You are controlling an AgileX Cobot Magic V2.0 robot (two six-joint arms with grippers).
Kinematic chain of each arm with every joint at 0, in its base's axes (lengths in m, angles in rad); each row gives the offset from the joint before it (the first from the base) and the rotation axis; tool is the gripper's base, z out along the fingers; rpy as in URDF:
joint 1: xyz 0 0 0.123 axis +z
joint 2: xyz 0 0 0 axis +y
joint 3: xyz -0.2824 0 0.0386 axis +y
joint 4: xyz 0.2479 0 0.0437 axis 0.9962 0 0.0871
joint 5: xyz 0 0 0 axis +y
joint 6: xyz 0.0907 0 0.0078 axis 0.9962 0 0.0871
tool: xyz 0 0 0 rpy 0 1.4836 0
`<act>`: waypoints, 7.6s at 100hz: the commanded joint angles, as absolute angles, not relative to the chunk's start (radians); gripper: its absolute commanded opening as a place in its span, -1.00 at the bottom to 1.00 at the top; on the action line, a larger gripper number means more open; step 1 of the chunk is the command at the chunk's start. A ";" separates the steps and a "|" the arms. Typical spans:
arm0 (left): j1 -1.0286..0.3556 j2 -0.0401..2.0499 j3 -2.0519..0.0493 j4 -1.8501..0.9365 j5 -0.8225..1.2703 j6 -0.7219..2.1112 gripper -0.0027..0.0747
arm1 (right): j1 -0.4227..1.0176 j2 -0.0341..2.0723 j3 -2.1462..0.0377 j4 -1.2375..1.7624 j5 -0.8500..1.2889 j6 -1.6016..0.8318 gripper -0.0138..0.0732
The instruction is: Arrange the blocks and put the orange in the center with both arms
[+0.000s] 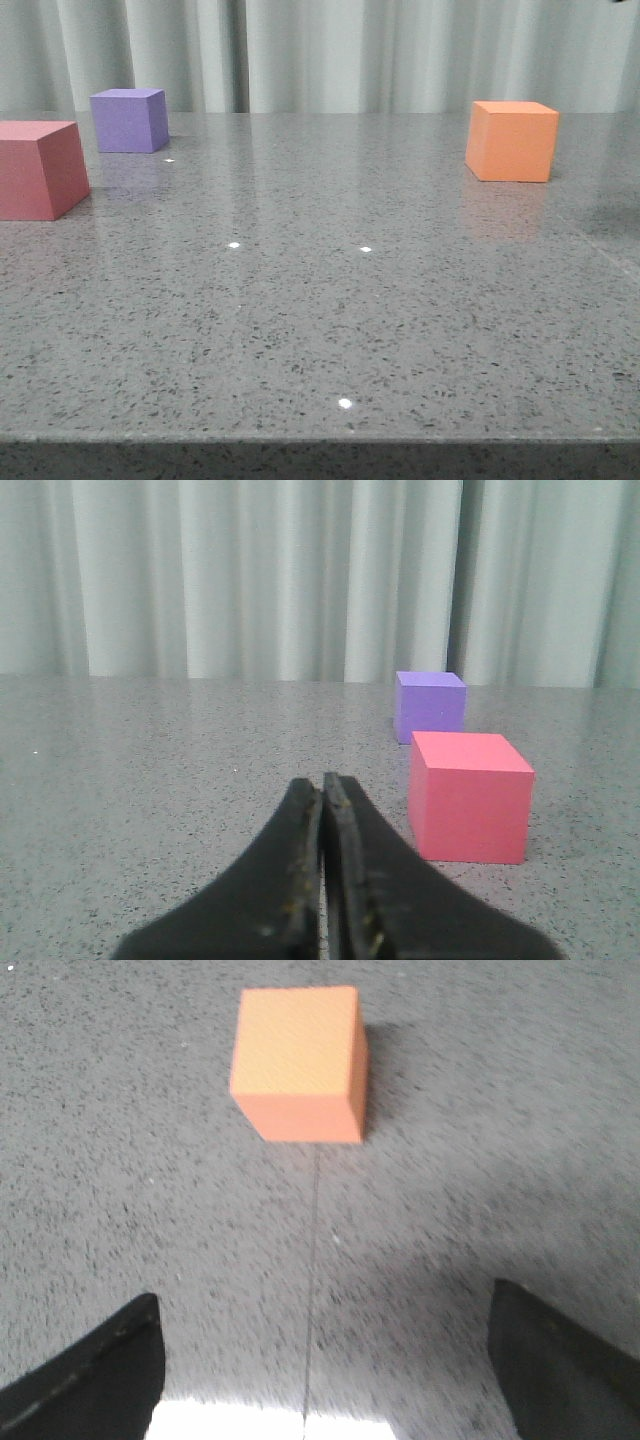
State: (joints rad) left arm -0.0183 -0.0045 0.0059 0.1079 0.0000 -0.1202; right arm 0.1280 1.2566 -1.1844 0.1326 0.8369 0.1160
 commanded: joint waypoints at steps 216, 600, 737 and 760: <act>-0.018 -0.037 0.048 0.106 -0.080 -0.131 -0.98 | 0.669 2.060 -2.152 -0.341 1.002 0.707 0.10; -0.018 -0.037 0.048 0.106 -0.080 -0.131 -0.98 | 0.064 1.134 -1.038 -0.304 0.551 0.338 0.82; -0.018 -0.037 0.048 0.106 -0.080 -0.131 -0.98 | 0.043 0.429 -0.571 -0.362 0.554 0.405 -0.84; -0.018 -0.037 0.048 0.106 -0.081 -0.131 -0.98 | 0.043 0.429 -0.571 -0.362 0.556 0.405 -0.84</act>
State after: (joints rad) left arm -0.0183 -0.0045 0.0059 0.1079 0.0000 -0.1202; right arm 0.0509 0.4251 -0.5444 -0.3311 0.6151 0.4072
